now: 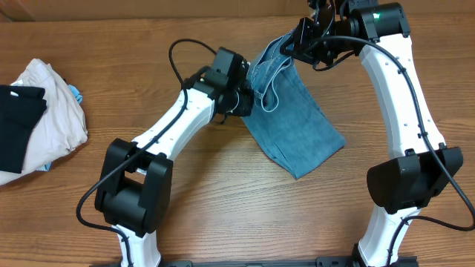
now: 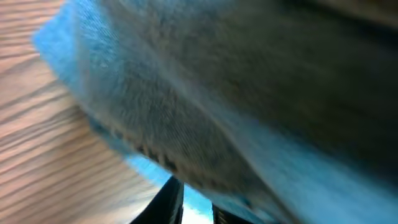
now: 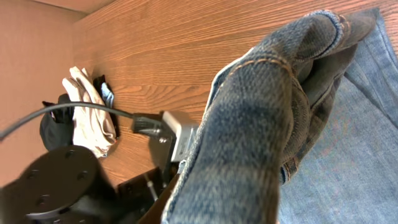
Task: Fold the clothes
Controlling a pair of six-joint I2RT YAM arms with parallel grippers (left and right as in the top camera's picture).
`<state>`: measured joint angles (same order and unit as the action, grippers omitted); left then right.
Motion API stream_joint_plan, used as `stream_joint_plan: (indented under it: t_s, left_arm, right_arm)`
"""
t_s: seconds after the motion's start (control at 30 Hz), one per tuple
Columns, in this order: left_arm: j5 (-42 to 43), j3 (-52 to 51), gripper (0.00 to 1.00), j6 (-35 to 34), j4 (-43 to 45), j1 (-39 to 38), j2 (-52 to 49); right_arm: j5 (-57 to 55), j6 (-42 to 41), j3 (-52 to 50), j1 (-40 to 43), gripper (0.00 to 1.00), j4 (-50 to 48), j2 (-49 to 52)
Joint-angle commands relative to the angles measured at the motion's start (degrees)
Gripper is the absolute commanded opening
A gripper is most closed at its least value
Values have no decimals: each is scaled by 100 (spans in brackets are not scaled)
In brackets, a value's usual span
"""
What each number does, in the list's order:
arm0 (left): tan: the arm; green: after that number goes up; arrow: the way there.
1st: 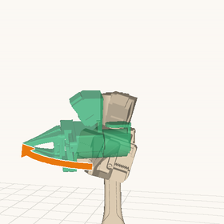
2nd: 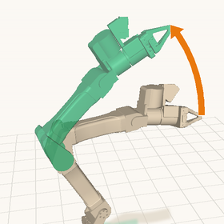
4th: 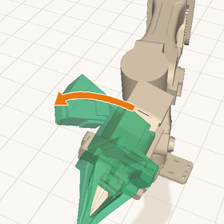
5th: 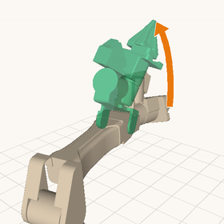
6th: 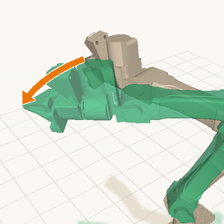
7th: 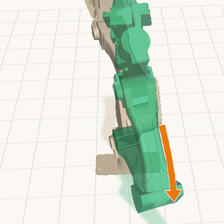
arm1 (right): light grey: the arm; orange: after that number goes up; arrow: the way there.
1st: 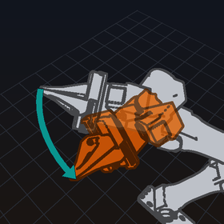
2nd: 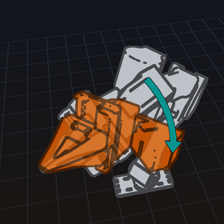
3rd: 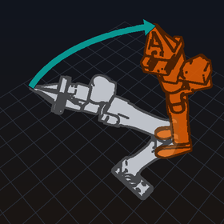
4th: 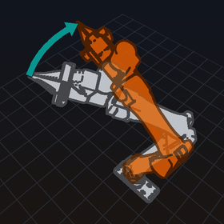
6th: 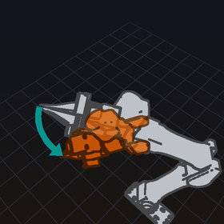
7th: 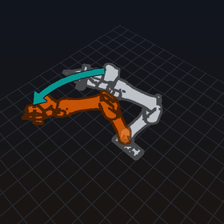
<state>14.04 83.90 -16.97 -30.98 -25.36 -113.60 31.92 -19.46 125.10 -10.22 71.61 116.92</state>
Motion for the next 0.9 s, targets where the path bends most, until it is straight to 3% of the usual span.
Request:
stream_joint_plan:
  t_s: [0.0,0.17,0.33,0.73,0.87]
  left_arm:
    - [354,-400,20,-562,535,4,-39]
    - [-44,-892,24,-935,1731,4,-39]
    - [-791,-1248,21,-1405,2190,4,-83]
    - [-553,-1368,17,-1974,2865,122,-1060]
    - [-457,-1368,17,-2094,2929,494,-1078]
  right_arm:
    - [291,-11,205,-9,15,-42,-216]
    - [295,-11,205,-9,15,0,-216]
    - [564,-13,205,-9,13,22,-216]
    - [640,-179,205,39,9,507,-439]
    - [-286,-358,205,125,7,1198,-496]
